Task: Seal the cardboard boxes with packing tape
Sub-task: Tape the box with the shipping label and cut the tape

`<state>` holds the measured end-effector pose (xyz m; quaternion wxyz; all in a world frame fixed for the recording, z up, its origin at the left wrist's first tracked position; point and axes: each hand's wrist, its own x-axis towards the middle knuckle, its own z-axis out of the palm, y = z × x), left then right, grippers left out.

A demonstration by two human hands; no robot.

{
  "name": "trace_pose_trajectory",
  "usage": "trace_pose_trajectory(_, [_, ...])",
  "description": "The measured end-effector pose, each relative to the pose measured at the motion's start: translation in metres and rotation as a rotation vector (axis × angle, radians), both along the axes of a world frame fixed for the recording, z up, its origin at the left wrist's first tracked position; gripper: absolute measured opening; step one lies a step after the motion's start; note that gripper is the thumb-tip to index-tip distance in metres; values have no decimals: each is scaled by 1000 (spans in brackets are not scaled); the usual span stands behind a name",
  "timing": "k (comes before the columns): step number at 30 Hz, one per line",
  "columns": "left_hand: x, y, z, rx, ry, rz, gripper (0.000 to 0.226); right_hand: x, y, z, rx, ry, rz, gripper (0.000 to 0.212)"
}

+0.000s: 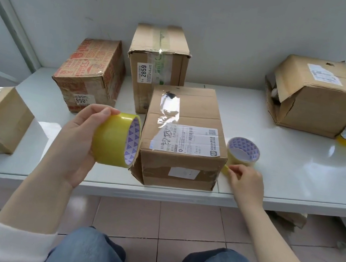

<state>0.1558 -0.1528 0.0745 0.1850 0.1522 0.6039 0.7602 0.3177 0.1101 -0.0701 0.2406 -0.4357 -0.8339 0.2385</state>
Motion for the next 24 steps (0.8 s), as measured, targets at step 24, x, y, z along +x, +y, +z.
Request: trace_pose_trajectory(24, [40,64,42,-16,31,-119,11,-13,-136,142,-210,564,538,19])
